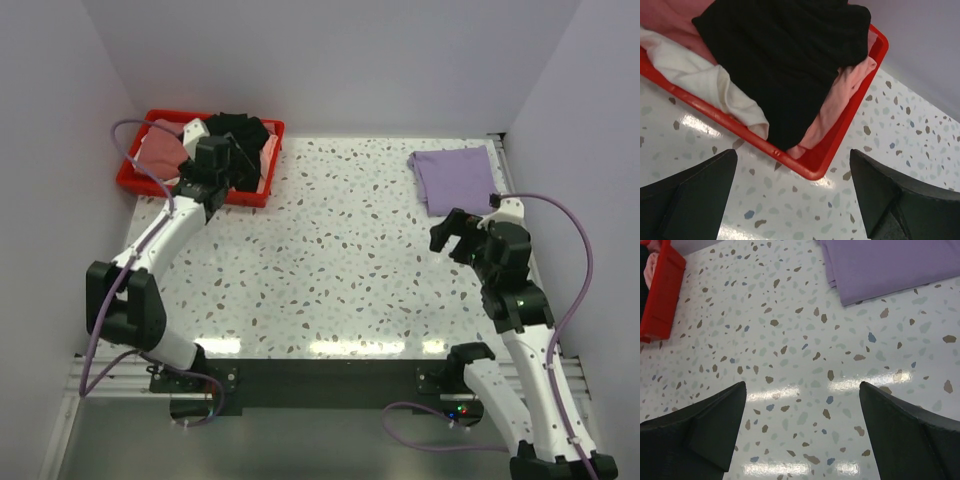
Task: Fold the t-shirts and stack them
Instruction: Grab the tshirt from the pile
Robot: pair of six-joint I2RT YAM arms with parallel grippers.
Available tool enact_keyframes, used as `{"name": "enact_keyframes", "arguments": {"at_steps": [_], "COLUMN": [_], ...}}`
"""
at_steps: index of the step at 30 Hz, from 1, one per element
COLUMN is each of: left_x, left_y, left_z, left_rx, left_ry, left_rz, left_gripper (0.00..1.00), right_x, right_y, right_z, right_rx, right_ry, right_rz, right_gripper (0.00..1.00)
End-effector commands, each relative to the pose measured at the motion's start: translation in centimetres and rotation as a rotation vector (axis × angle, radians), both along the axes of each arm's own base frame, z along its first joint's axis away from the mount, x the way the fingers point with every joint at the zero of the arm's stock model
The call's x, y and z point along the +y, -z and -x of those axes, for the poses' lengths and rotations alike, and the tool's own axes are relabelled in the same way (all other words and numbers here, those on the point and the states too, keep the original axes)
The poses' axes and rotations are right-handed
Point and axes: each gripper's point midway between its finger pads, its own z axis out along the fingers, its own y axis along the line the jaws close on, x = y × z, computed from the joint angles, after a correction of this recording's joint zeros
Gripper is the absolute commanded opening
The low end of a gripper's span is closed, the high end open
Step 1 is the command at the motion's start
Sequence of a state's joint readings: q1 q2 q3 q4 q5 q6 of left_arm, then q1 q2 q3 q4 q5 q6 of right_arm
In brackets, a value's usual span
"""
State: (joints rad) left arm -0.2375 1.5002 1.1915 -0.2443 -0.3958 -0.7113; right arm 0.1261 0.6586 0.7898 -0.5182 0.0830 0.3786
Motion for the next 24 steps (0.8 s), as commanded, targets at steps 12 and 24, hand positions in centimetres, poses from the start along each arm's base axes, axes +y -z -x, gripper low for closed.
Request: {"name": "enact_keyframes", "arguments": {"at_steps": [12, 24], "left_x": [5.6, 8.1], "left_y": [0.2, 4.9], "left_z": [-12.1, -15.8], "left_rx": [0.035, 0.131], "left_ry": [-0.070, -0.118], "left_rz": [-0.172, -0.215], "left_gripper": [1.00, 0.98], "right_x": [0.9, 1.0], "right_y": [0.9, 1.1], "right_z": [-0.7, -0.6], "right_rx": [0.028, 0.030], "right_ry": [-0.057, -0.062], "right_rz": [0.009, 0.004], "right_gripper": [0.99, 0.99]}}
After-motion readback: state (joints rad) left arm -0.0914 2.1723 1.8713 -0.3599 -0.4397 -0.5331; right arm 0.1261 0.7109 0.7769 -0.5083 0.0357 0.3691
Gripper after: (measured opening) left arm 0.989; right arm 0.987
